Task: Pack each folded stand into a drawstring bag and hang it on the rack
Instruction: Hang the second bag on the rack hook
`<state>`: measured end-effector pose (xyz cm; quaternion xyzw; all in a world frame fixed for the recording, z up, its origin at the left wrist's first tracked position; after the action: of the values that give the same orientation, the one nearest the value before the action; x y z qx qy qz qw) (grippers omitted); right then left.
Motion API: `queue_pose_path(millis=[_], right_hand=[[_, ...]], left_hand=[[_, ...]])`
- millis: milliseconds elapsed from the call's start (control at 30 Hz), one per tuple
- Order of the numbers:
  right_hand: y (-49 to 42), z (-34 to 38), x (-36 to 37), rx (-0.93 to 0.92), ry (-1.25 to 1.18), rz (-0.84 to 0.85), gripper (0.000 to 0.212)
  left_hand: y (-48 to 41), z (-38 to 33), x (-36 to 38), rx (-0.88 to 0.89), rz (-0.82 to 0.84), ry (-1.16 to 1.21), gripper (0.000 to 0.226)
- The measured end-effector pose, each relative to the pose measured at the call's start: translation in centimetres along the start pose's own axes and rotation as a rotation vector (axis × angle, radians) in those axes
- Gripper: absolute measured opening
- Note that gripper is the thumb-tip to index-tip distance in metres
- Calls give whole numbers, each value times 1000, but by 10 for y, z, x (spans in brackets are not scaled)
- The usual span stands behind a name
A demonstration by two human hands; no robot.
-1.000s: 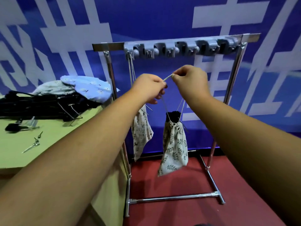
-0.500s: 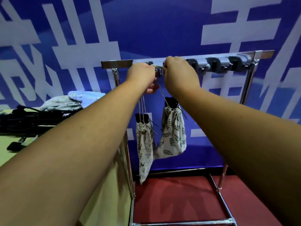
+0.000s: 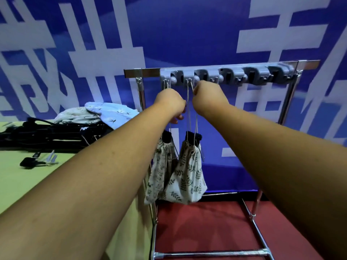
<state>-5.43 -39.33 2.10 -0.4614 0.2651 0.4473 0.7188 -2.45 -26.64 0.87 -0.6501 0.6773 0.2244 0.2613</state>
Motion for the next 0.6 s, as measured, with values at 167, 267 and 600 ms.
queue_pose_path(millis=[167,267,600], right_hand=[[37,-1,2,58,-115,127,30],[64,8,3,98,-243,168,25],[160,101,4,-68,-336,377,25]], left_hand=[[42,37,-16,-11,80,-16,10],[74,61,-27,-16,125,37,15],[179,129,-111,-30,60,24,14]])
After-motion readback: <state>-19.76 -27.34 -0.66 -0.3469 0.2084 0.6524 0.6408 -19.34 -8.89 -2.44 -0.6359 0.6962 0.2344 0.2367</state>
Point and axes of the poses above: each hand's wrist, its own y-axis away from the middle knuckle, its own x-axis out of the palm, z = x × y, the point moved 2 cm from there along -y, towards the middle knuckle, and after that the axes turned 4 degrees about -y, right-handed, at the moved point
